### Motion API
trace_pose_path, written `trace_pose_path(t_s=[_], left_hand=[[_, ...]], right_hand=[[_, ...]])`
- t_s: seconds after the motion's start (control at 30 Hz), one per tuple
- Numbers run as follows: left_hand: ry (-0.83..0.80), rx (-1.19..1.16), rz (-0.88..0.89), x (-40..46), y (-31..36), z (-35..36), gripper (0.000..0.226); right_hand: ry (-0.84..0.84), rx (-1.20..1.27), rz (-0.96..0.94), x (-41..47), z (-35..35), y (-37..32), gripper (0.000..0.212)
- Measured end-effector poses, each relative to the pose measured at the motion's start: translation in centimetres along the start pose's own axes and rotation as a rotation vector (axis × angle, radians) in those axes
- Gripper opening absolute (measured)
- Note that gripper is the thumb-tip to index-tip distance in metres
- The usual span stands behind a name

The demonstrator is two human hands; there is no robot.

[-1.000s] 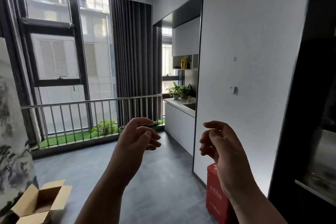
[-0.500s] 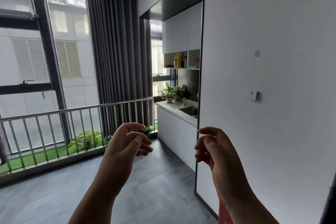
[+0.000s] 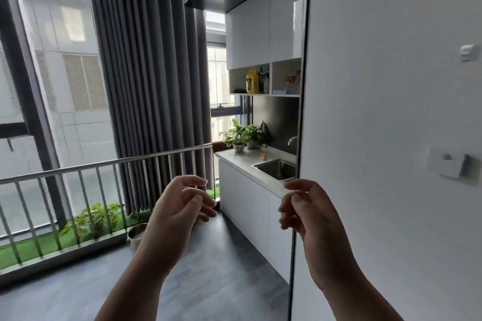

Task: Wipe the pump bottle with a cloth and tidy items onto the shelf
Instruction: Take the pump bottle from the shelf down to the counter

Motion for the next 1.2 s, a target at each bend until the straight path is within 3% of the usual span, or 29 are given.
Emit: trace_pose_path(t_s=[0.3, 0.43, 0.7, 0.93, 1.2], left_hand=[[0.002, -0.065, -0.057, 22.1, -10.8, -0.6, 0.029], [-0.039, -0.052, -0.053, 33.1, -15.8, -1.8, 0.029], [-0.159, -0.097, -0.115, 55.0, -23.5, -2.1, 0.029], [-0.283, -0.106, -0.15, 71.1, -29.6, 4.3, 0.034], [-0.446, -0.184, -0.057, 89.5, -32.8, 17.5, 0.037]], right_hand=[[-0.025, 0.001, 0.102, 16.9, 4.8, 18.2, 0.018], [0.016, 0.029, 0.12, 24.5, 8.3, 26.9, 0.026], [0.105, -0.041, 0.147, 39.4, 12.7, 41.1, 0.018], [0.234, -0.07, 0.123, 51.2, 10.1, 50.2, 0.024], [0.404, -0.142, 0.014, 67.1, 3.1, 60.3, 0.018]])
Point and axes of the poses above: each hand's wrist, its own x-axis towards the middle knuckle, its own z-axis out of the palm, y = z × x, the point moved 2 cm from there along x, towards the middle knuckle, and after that the axes turned 9 degrees about -z, right-handed, at the moved point
